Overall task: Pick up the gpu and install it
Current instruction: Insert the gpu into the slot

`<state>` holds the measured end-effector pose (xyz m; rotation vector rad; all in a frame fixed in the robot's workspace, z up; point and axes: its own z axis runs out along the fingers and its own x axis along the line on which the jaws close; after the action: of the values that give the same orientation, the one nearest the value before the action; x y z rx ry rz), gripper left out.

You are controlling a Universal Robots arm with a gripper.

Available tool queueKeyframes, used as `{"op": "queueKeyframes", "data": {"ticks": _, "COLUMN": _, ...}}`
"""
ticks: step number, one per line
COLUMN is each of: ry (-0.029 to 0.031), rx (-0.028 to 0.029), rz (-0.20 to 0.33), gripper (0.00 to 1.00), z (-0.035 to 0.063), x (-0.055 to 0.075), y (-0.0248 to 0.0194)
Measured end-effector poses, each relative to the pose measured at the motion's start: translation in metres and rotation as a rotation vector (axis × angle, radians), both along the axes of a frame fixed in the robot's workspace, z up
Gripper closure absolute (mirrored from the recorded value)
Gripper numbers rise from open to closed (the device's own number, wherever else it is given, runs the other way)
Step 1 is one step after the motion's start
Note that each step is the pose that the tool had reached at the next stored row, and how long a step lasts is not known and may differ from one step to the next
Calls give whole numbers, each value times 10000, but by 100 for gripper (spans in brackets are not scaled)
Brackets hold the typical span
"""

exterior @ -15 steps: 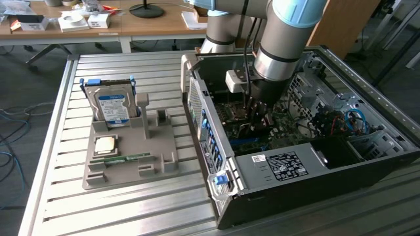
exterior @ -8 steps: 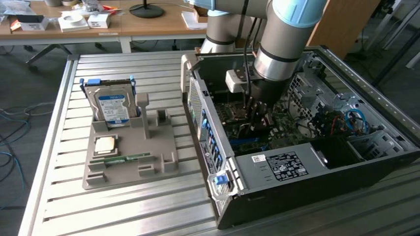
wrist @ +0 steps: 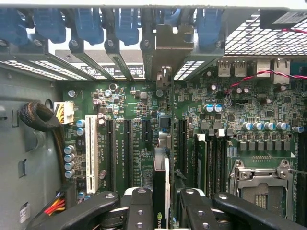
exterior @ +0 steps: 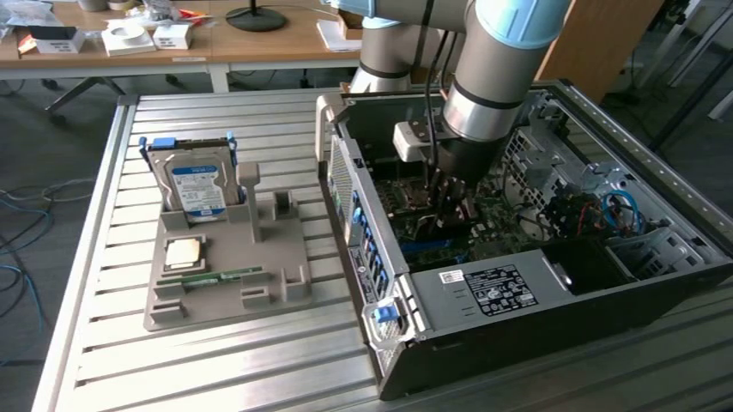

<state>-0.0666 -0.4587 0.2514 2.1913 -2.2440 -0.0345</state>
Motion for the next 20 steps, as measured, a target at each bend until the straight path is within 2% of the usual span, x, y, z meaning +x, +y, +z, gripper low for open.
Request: {"op": "queueKeyframes", "data": {"ticks": 20, "ry": 0, "rx": 0, "rz": 3, "gripper": 74, "z": -42, "x": 0, "y": 0}}
